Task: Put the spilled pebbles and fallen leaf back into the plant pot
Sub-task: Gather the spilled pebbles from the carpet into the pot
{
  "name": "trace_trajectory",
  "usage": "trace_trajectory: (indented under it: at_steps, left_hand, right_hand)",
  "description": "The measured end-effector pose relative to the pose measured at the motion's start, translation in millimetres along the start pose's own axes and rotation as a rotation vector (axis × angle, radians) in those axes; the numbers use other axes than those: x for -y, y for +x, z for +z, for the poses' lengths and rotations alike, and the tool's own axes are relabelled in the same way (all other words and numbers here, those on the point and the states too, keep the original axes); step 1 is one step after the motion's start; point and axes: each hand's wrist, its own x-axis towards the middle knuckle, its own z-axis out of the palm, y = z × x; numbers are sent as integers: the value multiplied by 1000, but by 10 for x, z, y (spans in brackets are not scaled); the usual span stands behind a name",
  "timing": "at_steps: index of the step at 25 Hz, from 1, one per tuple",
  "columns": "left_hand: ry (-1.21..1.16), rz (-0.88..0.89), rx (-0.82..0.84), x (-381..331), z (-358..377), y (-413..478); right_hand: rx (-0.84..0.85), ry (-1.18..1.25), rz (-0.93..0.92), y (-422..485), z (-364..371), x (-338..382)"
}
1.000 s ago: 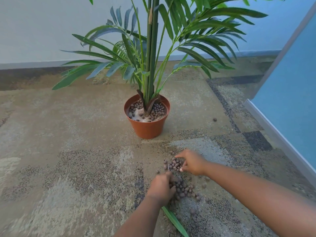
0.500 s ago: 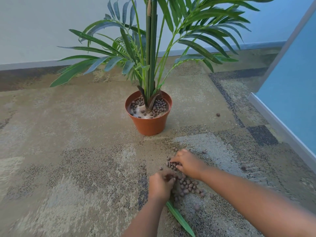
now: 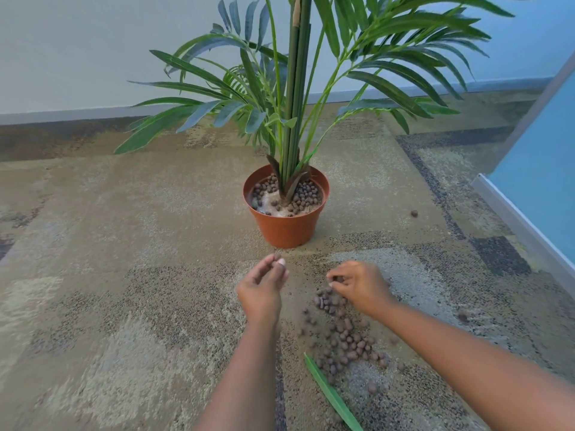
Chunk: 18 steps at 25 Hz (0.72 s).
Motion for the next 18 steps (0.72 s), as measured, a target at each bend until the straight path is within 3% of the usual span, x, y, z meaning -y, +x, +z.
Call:
trace_trajectory:
  at_steps: [4, 7, 11, 15, 18]
  left_hand:
    - [-243, 37, -115, -575, 320, 296]
    - [-293, 15, -148, -823, 691, 492]
    - [-75, 2, -84, -818, 994, 655]
    - [99, 48, -11, -838, 1019, 704]
    - [16, 141, -30, -843, 874, 545]
  right_hand:
    - [-278, 204, 14, 340, -336, 466]
    - [-381, 267, -6, 773, -513, 842]
    - [-297, 48, -52, 1175, -361, 1078]
    - [-269, 38, -25, 1152, -230, 978]
    - [-268, 74, -48, 861, -298, 771]
